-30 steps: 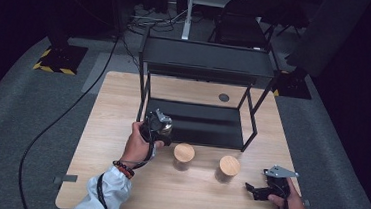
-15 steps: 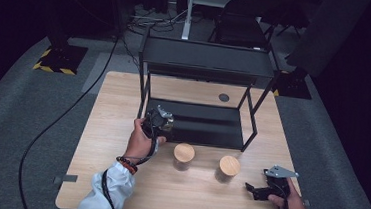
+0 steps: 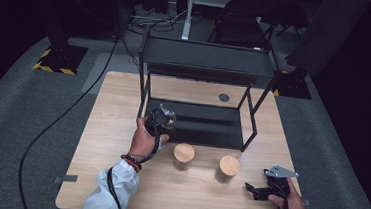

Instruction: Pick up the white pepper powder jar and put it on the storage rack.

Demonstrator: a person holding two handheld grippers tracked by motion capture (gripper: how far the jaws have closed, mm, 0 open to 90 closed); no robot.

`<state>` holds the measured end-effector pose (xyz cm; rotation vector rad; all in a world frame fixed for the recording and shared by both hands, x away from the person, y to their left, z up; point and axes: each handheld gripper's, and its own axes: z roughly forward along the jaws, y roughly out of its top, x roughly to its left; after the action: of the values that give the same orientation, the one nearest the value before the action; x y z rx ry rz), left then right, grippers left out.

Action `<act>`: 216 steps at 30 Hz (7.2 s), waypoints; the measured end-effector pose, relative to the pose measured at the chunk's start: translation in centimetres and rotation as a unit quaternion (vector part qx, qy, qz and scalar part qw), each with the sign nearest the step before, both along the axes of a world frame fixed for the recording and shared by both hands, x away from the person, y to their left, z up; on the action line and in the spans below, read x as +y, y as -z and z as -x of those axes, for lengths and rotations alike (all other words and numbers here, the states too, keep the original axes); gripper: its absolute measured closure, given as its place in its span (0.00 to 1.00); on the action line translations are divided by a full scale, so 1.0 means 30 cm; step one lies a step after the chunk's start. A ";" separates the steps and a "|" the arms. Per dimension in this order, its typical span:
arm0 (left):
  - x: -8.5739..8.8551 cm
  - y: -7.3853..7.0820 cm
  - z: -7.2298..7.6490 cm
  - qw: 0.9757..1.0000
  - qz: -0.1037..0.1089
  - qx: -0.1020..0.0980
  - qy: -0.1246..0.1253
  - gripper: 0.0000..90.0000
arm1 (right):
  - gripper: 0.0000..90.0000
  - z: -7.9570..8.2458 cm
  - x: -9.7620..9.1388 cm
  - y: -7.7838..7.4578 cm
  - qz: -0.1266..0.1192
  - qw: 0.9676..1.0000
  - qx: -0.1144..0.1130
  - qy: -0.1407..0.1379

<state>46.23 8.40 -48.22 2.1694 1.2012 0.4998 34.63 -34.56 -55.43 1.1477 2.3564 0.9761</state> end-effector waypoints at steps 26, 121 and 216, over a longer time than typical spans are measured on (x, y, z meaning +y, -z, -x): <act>-0.034 0.046 -0.087 0.999 -0.017 0.012 -0.030 0.33 | 0.00 0.000 0.000 0.000 0.000 1.000 0.000 0.000; -0.010 -0.055 0.099 0.996 -0.084 -0.021 0.034 0.04 | 0.00 0.000 0.000 0.000 0.000 1.000 0.000 0.000; 0.363 0.213 0.439 0.999 -0.043 -0.023 0.019 0.03 | 0.00 0.003 -0.001 0.000 0.000 1.000 0.001 -0.001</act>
<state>33.07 19.30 -54.61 2.2371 1.1303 0.5915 34.54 -34.58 -55.42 1.1470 2.3585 0.9753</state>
